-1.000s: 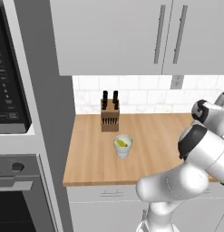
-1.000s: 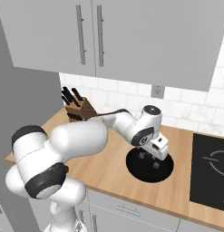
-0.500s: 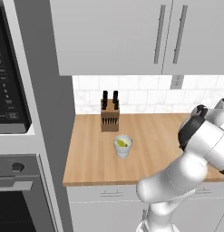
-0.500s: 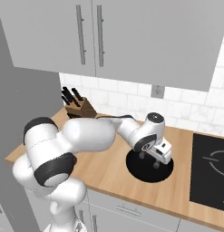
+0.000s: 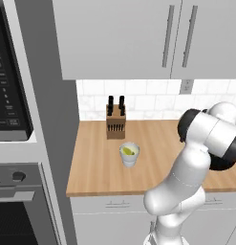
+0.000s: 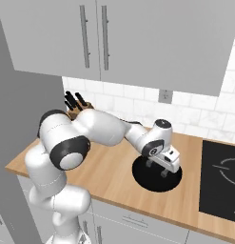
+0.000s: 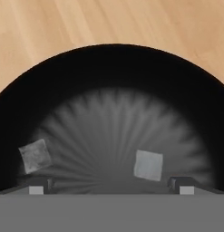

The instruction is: Grab a lemon wedge from the fridge and one ice cube from the ice bowl, and put them in the glass of lemonade.

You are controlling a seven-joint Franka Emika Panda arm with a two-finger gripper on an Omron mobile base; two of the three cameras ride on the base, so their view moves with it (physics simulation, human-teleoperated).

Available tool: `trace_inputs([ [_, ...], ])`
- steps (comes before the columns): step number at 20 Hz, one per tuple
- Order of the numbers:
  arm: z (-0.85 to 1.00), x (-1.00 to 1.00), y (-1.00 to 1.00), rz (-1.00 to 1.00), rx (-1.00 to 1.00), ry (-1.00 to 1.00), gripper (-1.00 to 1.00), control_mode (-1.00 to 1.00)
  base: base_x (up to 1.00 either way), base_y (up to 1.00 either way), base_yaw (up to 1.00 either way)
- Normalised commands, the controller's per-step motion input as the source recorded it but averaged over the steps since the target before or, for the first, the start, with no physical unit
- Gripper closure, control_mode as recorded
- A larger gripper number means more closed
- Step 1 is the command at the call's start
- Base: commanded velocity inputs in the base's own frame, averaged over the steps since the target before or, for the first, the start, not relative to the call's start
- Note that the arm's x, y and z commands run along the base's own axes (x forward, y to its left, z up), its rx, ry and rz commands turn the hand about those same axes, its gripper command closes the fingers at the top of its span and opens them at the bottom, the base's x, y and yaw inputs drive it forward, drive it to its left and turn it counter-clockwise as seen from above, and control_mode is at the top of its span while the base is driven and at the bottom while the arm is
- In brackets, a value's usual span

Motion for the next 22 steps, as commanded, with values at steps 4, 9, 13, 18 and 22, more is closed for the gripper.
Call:
trace_inputs([
  [4, -0.11, 0.0, -0.05, 0.0, 0.01, 0.07, -1.0, -1.0, 0.0, 0.0, 0.0],
  [9, -0.31, 0.0, -0.03, 0.0, 0.04, 0.05, -1.0, -1.0, 0.0, 0.0, 0.0],
  [13, -0.34, 0.0, 0.0, 0.0, 0.08, 0.02, -1.0, -1.0, 0.0, 0.0, 0.0],
  [18, -0.19, 0.0, 0.0, 0.0, 0.07, 0.0, -1.0, -1.0, 0.0, 0.0, 0.0],
  [22, -0.06, 0.0, 0.03, 0.0, 0.03, 0.0, -1.0, -1.0, 0.0, 0.0, 0.0],
])
